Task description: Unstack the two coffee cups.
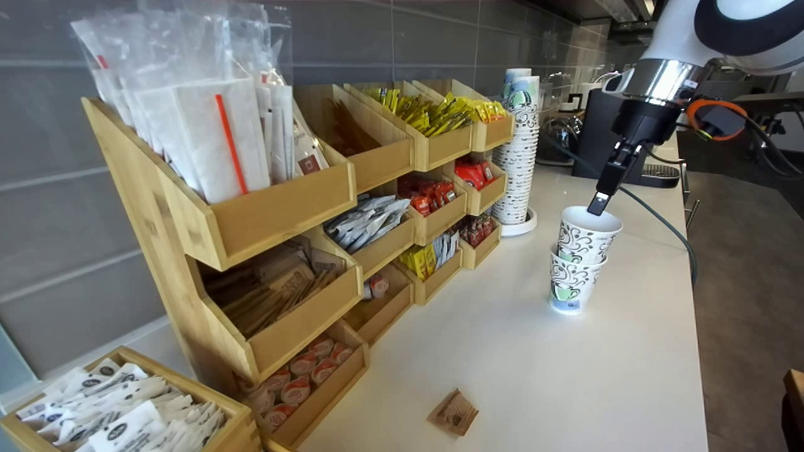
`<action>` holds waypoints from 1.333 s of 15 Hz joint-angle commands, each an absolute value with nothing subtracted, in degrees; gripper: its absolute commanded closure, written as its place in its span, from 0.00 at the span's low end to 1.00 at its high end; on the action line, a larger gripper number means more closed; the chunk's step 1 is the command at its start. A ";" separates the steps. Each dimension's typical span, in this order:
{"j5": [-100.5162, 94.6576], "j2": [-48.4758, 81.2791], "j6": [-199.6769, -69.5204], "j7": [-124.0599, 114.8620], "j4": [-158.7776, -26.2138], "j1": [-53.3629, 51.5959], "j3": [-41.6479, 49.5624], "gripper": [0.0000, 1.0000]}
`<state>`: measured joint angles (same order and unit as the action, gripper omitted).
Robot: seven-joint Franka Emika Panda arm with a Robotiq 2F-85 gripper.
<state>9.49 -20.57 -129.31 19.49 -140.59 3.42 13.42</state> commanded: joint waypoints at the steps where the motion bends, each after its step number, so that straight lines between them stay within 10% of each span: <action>1: 10.22 -22.57 -126.89 20.30 -139.47 3.65 13.47 0.99; 20: 10.50 -30.70 -117.22 18.27 -136.63 -0.04 9.02 0.99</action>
